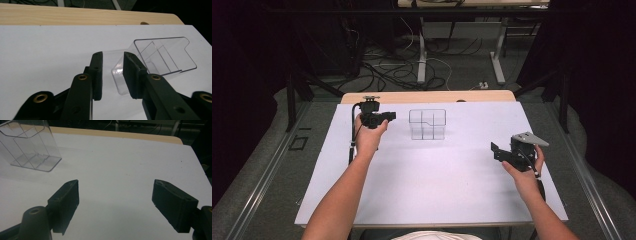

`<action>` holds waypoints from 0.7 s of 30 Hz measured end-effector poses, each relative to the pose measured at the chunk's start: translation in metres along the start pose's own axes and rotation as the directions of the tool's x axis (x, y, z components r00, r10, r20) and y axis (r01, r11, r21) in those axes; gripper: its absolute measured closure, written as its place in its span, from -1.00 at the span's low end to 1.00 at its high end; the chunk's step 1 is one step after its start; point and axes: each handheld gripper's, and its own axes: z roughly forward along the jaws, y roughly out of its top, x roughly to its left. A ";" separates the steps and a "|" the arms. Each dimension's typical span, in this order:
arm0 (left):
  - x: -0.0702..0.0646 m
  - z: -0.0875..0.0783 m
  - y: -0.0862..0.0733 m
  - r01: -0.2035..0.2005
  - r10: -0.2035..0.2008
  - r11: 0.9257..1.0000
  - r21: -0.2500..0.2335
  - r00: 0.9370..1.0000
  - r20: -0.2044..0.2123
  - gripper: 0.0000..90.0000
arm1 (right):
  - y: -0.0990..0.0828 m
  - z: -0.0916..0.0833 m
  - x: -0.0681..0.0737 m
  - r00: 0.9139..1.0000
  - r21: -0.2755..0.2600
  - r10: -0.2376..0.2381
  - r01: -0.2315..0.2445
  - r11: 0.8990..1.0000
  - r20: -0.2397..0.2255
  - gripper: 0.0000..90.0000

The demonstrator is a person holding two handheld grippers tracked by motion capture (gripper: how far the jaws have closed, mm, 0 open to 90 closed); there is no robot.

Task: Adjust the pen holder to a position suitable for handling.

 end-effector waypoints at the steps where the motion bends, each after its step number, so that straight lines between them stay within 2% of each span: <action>1: 0.002 -0.002 -0.001 0.004 -0.004 1.000 -0.005 1.000 -0.002 0.45 | 0.000 0.000 0.000 1.000 -0.002 0.013 -0.013 1.000 -0.002 -0.52; 4: 0.010 -0.009 -0.002 0.021 -0.021 1.000 -0.017 1.000 -0.004 0.36 | 0.000 0.000 -0.001 1.000 0.000 0.005 -0.005 1.000 0.001 -0.52; 6: 0.015 -0.014 -0.003 0.046 -0.046 0.999 -0.005 0.999 0.007 0.31 | 0.000 0.000 -0.001 1.000 -0.001 0.006 -0.006 1.000 0.001 -0.52; 8: 0.018 -0.017 -0.004 0.049 -0.049 0.999 -0.015 0.999 -0.007 0.14 | 0.000 0.000 0.000 1.000 -0.006 0.002 -0.002 1.000 -0.002 -0.52; 10: 0.021 -0.020 -0.005 0.059 -0.060 0.998 -0.019 0.998 -0.013 0.10 | 0.000 0.000 0.000 1.000 -0.006 0.003 -0.003 1.000 -0.002 -0.52; 12: 0.027 -0.026 -0.006 0.070 -0.070 0.998 -0.002 0.997 -0.015 -0.04 | 0.000 0.000 0.001 1.000 -0.001 0.006 -0.006 1.000 0.002 -0.53; 14: 0.028 -0.027 -0.008 0.083 -0.083 0.996 -0.013 0.996 -0.016 -0.07 | -0.001 0.000 0.001 1.000 -0.002 0.002 -0.002 1.000 0.001 -0.53; 17: 0.032 -0.032 -0.010 0.081 -0.081 0.997 -0.005 0.996 -0.022 -0.14 | -0.001 0.000 0.001 1.000 -0.002 0.001 -0.001 1.000 0.000 -0.53; 18: 0.033 -0.033 -0.011 0.088 -0.089 0.996 -0.021 0.996 -0.026 -0.17 | -0.001 0.000 0.001 1.000 -0.003 0.001 -0.001 1.000 0.000 -0.53; 19: 0.035 -0.036 -0.011 0.099 -0.099 0.995 -0.010 0.995 -0.022 -0.17 | -0.001 0.000 0.001 1.000 -0.003 0.001 -0.001 1.000 0.000 -0.53; 20: 0.037 -0.037 -0.013 0.099 -0.100 0.995 -0.029 0.995 -0.029 -0.20 | -0.001 0.000 0.001 1.000 -0.003 0.002 -0.002 1.000 0.001 -0.53; 21: 0.038 -0.039 -0.013 0.108 -0.108 0.994 -0.021 0.994 -0.023 -0.22 | -0.001 0.000 0.001 1.000 -0.001 0.008 -0.008 1.000 0.002 -0.53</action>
